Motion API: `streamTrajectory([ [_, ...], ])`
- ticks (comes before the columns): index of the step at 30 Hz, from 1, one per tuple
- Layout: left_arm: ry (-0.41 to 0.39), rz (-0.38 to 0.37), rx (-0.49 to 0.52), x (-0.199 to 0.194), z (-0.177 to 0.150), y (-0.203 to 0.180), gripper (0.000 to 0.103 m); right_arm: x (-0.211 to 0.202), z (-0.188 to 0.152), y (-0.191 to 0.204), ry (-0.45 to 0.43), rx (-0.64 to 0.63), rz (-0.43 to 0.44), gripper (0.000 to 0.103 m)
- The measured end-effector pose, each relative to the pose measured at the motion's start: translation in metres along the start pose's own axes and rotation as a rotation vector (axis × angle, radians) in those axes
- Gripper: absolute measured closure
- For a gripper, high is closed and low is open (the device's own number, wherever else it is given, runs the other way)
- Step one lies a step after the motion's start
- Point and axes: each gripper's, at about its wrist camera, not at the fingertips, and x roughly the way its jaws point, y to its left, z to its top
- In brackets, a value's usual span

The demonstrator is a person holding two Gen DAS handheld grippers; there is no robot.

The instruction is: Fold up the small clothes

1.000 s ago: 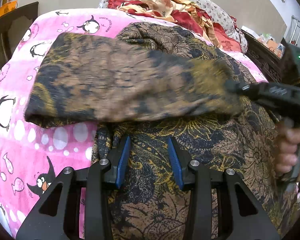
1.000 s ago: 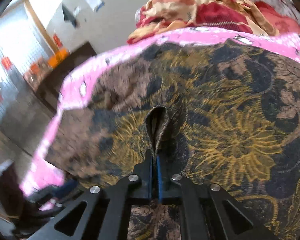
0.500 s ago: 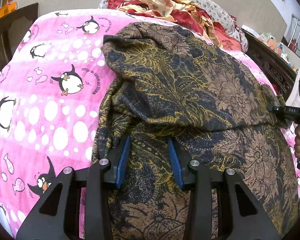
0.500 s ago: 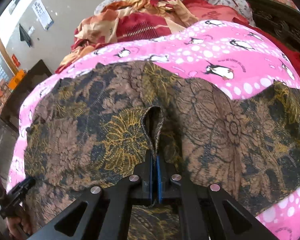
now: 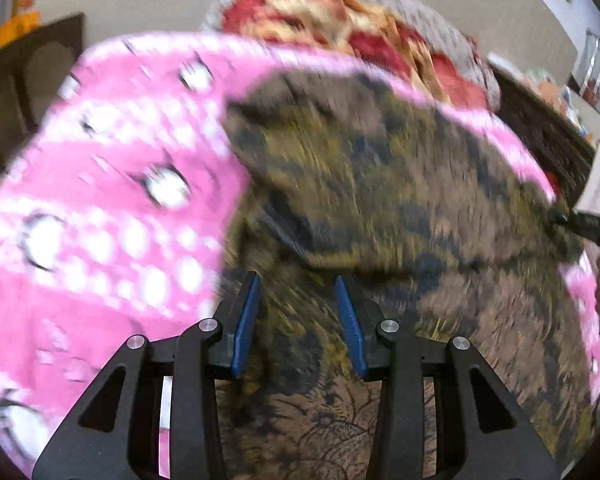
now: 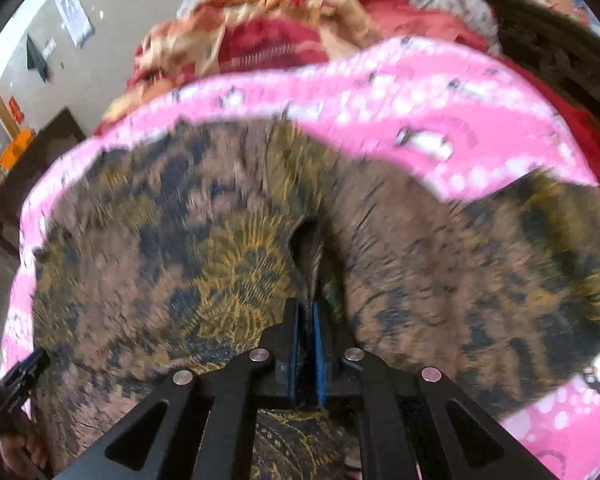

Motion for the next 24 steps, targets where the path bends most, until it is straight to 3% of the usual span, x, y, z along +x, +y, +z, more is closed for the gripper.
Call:
streamTrajectory([
  [1, -0.046, -0.006, -0.013, -0.010, 0.008, 0.001, 0.065, -0.011, 0.001, 0.000, -0.033, -0.005, 0.000, 0.084],
  [2, -0.074, -0.006, -0.020, -0.014, 0.016, -0.001, 0.065, -0.022, 0.000, -0.001, -0.069, -0.009, -0.002, 0.071],
  [3, -0.088, -0.006, -0.022, -0.014, 0.023, -0.003, 0.065, -0.032, -0.001, 0.001, -0.107, -0.012, 0.000, 0.068],
  [5, -0.072, -0.021, -0.005, 0.001, 0.039, -0.017, 0.065, -0.036, -0.005, 0.011, -0.132, -0.022, 0.048, 0.068],
  [7, 0.000, -0.048, 0.006, 0.028, 0.043, -0.027, 0.065, -0.023, -0.015, 0.029, -0.089, -0.077, 0.111, 0.072],
  [9, 0.059, -0.023, 0.021, 0.051, 0.038, -0.030, 0.065, -0.001, -0.027, 0.046, -0.030, -0.141, 0.104, 0.077],
  [11, 0.101, 0.024, 0.031, 0.071, 0.024, -0.022, 0.065, 0.022, -0.038, 0.041, 0.035, -0.142, 0.033, 0.077],
  [12, 0.068, 0.015, 0.044, 0.067, 0.022, -0.021, 0.065, 0.034, -0.043, 0.032, 0.077, -0.115, 0.009, 0.081],
  [13, 0.079, 0.021, 0.048, 0.065, 0.023, -0.022, 0.065, 0.032, -0.044, 0.026, 0.052, -0.084, 0.043, 0.081],
  [16, 0.046, 0.031, 0.024, 0.051, 0.038, -0.020, 0.065, 0.024, -0.033, 0.025, 0.076, -0.054, 0.047, 0.081],
  [19, -0.021, 0.066, -0.036, 0.056, 0.073, -0.012, 0.065, 0.012, -0.009, 0.031, -0.012, -0.045, 0.052, 0.081],
  [21, 0.027, 0.109, -0.056, 0.084, 0.085, -0.007, 0.065, 0.018, 0.007, 0.036, -0.036, -0.041, 0.037, 0.081],
  [23, 0.119, 0.139, -0.075, 0.118, 0.089, 0.003, 0.062, 0.041, 0.014, 0.038, 0.000, -0.048, 0.010, 0.081],
  [24, 0.106, 0.134, -0.074, 0.122, 0.089, 0.005, 0.062, 0.059, 0.012, 0.035, 0.040, -0.050, -0.030, 0.081],
])
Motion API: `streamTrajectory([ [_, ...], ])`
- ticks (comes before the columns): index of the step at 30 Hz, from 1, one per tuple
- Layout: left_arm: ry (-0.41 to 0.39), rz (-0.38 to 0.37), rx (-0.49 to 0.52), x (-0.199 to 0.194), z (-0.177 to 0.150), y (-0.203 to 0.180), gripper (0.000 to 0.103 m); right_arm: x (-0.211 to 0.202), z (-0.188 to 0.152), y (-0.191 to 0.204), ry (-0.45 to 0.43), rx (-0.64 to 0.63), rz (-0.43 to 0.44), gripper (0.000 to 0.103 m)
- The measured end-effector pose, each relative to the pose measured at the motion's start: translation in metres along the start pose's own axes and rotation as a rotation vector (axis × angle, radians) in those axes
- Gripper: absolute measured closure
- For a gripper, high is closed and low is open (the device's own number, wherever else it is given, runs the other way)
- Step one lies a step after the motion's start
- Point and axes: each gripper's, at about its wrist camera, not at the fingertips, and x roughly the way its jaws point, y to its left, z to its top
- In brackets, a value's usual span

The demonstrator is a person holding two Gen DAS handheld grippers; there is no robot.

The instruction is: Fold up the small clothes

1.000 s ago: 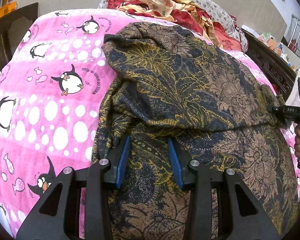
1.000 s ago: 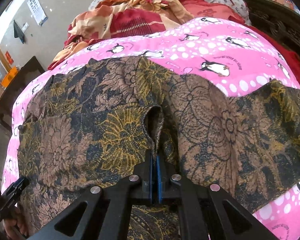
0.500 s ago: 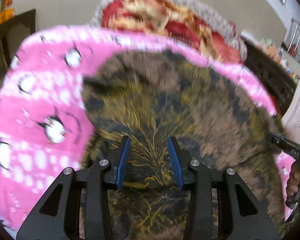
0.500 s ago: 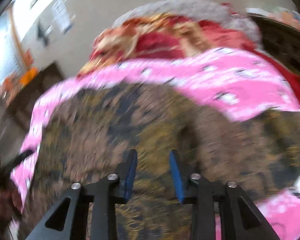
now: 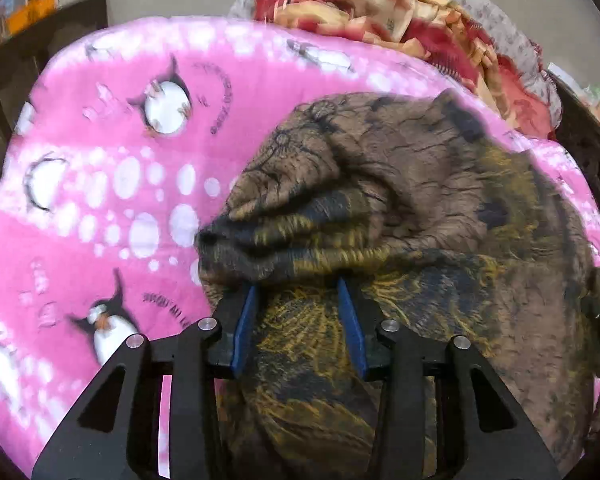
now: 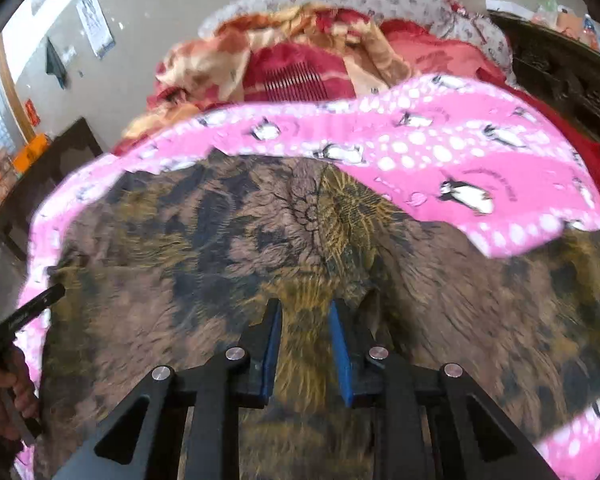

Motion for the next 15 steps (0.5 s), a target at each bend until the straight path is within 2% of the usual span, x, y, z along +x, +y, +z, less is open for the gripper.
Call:
streamTrajectory([
  [4, -0.014, 0.007, 0.039, 0.000, 0.000, 0.001, 0.061, 0.012, -0.007, -0.012, -0.026, 0.051, 0.049, 0.080],
  [6, -0.011, 0.010, 0.050, -0.009, 0.004, 0.000, 0.061, 0.011, -0.006, -0.011, -0.011, 0.041, 0.056, 0.079],
  [8, -0.036, 0.017, 0.026, -0.028, 0.005, -0.001, 0.061, 0.001, -0.004, -0.008, -0.001, 0.032, 0.033, 0.079],
  [9, -0.063, 0.012, 0.023, -0.041, 0.002, -0.003, 0.061, -0.010, -0.004, 0.000, -0.025, 0.007, 0.024, 0.079],
  [12, -0.107, -0.041, 0.056, -0.072, -0.022, -0.016, 0.060, -0.039, -0.021, 0.026, -0.065, -0.073, 0.062, 0.079],
  [14, -0.077, -0.057, 0.113, -0.068, -0.044, -0.026, 0.048, -0.034, -0.038, 0.041, -0.023, -0.105, 0.046, 0.079],
  [15, -0.047, -0.046, 0.143, -0.058, -0.052, -0.028, 0.046, -0.022, -0.049, 0.045, 0.022, -0.122, 0.021, 0.078],
])
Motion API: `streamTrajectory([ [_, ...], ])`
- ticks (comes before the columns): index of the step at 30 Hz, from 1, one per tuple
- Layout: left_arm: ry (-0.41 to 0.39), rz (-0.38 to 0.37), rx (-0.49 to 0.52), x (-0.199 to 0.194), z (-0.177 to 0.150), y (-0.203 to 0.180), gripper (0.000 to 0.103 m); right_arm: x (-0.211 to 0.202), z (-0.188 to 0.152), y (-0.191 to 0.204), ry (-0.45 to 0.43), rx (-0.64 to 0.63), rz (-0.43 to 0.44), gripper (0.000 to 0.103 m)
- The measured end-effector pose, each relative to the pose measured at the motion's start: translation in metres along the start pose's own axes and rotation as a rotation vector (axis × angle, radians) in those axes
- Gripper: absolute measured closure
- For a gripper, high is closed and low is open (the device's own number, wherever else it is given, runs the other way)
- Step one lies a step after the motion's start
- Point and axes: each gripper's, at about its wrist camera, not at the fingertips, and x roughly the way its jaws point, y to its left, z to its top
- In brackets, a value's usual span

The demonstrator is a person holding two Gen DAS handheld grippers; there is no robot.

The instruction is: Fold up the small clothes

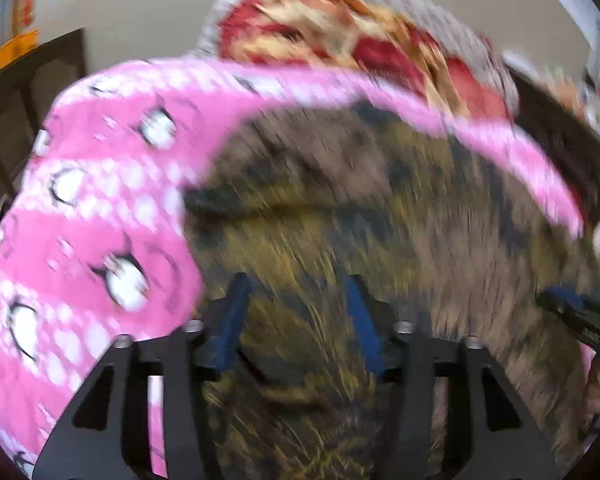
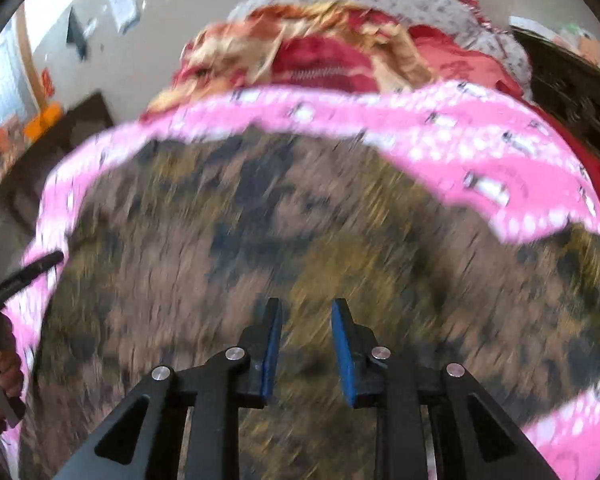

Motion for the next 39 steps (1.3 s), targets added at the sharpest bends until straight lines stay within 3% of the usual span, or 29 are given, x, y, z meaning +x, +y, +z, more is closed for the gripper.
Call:
streamTrajectory([
  [1, 0.055, 0.029, 0.029, 0.015, -0.005, -0.003, 0.046, 0.010, -0.007, 0.002, 0.033, -0.007, -0.021, 0.078],
  [2, 0.048, 0.046, 0.059, 0.018, -0.010, -0.004, 0.046, 0.007, -0.011, 0.005, -0.010, -0.017, -0.029, 0.078],
  [3, 0.010, 0.066, 0.104, 0.011, -0.013, -0.009, 0.046, 0.001, -0.007, 0.004, -0.003, -0.011, -0.019, 0.078],
  [4, 0.022, 0.072, 0.116, 0.010, -0.013, -0.011, 0.045, -0.010, -0.003, -0.002, -0.006, 0.020, -0.001, 0.078],
  [7, 0.022, 0.036, 0.102, 0.003, -0.021, -0.007, 0.036, -0.067, 0.008, -0.041, -0.150, 0.096, -0.007, 0.077],
  [9, -0.023, -0.012, 0.072, 0.000, -0.034, 0.001, 0.034, -0.102, 0.012, -0.093, -0.225, 0.180, -0.064, 0.065],
  [12, -0.023, -0.029, 0.065, -0.001, -0.035, 0.004, 0.031, -0.129, 0.000, -0.198, -0.250, 0.432, -0.118, 0.063],
  [15, -0.016, -0.033, 0.078, -0.001, -0.038, 0.005, 0.026, -0.136, -0.037, -0.305, -0.269, 0.804, -0.043, 0.063],
  [17, -0.016, -0.027, 0.082, 0.004, -0.035, -0.003, 0.025, -0.133, -0.062, -0.350, -0.288, 1.005, 0.024, 0.063],
  [21, -0.014, -0.021, 0.084, 0.009, -0.030, -0.005, 0.025, -0.105, -0.093, -0.404, -0.275, 1.221, 0.180, 0.063],
  [23, -0.012, -0.020, 0.083, 0.010, -0.030, -0.005, 0.025, -0.094, -0.101, -0.415, -0.294, 1.286, 0.214, 0.066],
  [26, -0.010, -0.013, 0.087, 0.010, -0.030, -0.007, 0.024, -0.079, -0.098, -0.427, -0.320, 1.309, 0.272, 0.066],
  [31, -0.009, -0.010, 0.089, 0.012, -0.029, -0.007, 0.024, -0.066, -0.079, -0.429, -0.308, 1.284, 0.238, 0.066],
  [32, -0.009, -0.010, 0.089, 0.012, -0.029, -0.007, 0.024, -0.066, -0.076, -0.428, -0.297, 1.272, 0.215, 0.068],
  [35, -0.009, -0.011, 0.089, 0.012, -0.028, -0.007, 0.024, -0.070, -0.067, -0.421, -0.286, 1.202, 0.167, 0.096],
  [37, -0.010, -0.012, 0.088, 0.012, -0.029, -0.007, 0.024, -0.091, -0.053, -0.409, -0.343, 1.115, 0.101, 0.098],
  [39, -0.010, -0.013, 0.087, 0.012, -0.029, -0.006, 0.024, -0.116, -0.034, -0.391, -0.414, 1.031, 0.091, 0.098],
])
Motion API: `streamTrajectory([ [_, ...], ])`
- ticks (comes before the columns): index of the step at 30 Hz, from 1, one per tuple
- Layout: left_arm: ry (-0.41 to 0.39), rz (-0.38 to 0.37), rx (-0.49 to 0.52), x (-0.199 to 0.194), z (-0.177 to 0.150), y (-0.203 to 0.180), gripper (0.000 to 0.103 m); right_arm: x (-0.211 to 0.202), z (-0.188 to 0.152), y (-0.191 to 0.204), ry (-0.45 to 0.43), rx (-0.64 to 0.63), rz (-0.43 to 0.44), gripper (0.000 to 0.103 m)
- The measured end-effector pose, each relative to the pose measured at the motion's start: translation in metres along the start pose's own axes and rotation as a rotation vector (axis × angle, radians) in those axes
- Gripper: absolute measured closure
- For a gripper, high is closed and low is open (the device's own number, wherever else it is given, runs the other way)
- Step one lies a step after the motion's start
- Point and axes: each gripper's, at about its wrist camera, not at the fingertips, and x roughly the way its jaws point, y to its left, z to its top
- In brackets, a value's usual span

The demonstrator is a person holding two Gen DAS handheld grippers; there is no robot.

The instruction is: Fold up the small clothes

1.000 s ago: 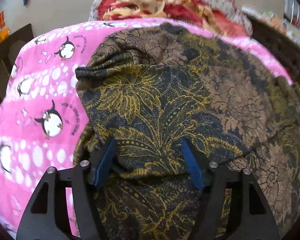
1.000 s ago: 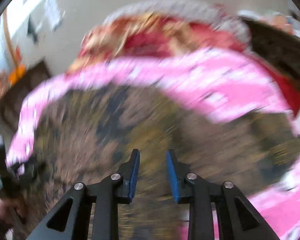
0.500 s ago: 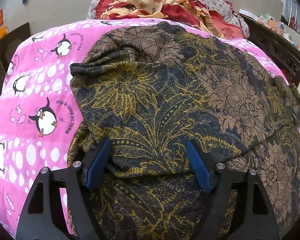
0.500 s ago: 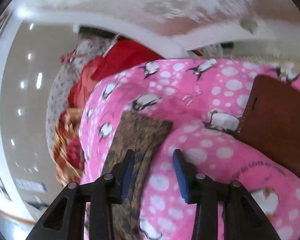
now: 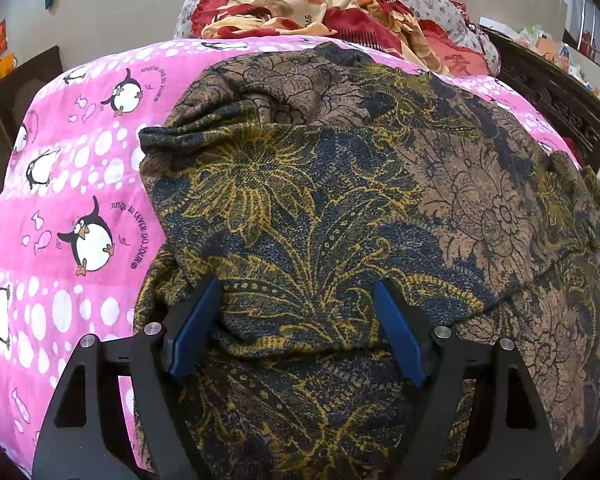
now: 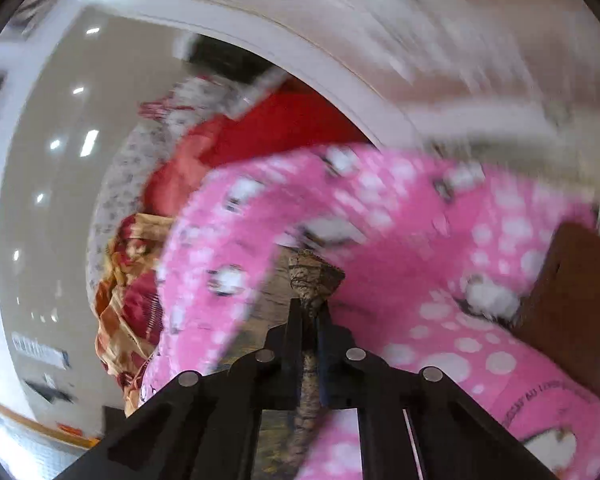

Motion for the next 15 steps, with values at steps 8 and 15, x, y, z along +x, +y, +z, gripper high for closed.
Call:
streamTrajectory([
  [8, 0.000, -0.003, -0.001, -0.002, 0.001, -0.001, 0.024, -0.038, -0.098, 0.177, 0.070, -0.482, 0.342, 0.098],
  [15, -0.063, -0.116, -0.130, -0.045, 0.017, 0.018, 0.024, 0.046, -0.308, 0.250, 0.366, -0.791, 0.416, 0.098],
])
